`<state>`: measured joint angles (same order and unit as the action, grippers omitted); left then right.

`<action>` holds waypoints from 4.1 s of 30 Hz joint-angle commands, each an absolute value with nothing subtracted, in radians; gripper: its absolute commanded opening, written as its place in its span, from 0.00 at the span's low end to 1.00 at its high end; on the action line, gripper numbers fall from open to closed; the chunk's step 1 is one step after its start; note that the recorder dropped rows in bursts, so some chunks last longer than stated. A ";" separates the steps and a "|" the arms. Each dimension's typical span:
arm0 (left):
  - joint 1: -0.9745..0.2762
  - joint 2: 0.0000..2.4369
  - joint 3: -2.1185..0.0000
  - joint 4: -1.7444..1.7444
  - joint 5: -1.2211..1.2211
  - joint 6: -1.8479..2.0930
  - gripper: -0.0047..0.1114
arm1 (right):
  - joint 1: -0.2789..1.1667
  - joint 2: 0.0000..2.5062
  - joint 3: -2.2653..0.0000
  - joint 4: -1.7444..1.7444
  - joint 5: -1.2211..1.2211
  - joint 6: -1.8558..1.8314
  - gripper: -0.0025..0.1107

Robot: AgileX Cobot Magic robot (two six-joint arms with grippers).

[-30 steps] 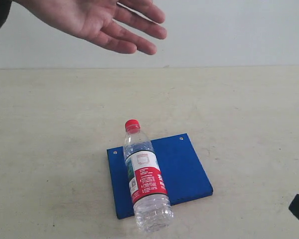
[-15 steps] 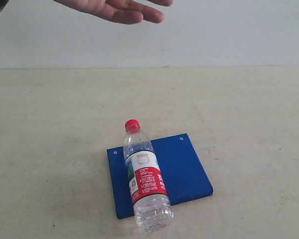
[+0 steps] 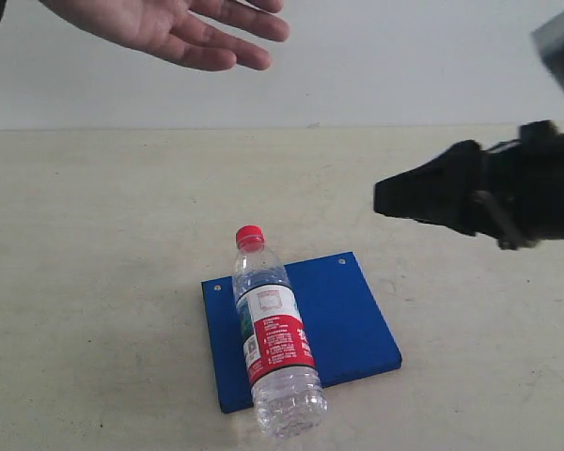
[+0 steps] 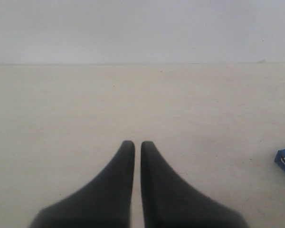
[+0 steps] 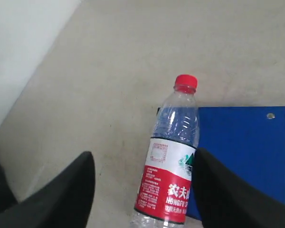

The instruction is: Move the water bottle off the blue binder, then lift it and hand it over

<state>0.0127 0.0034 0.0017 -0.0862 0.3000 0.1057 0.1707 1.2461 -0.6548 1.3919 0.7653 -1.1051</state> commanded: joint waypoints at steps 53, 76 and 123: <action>0.008 0.000 0.000 -0.085 0.287 0.108 0.08 | 0.378 2.203 -1.490 1.275 0.897 -0.974 0.02; 0.008 0.000 0.000 -0.085 0.287 0.108 0.08 | 0.378 1.744 -1.490 0.339 0.311 -0.604 0.02; 0.008 0.000 0.000 -0.085 0.287 0.108 0.08 | 0.128 1.901 -1.490 -0.057 0.656 0.316 0.50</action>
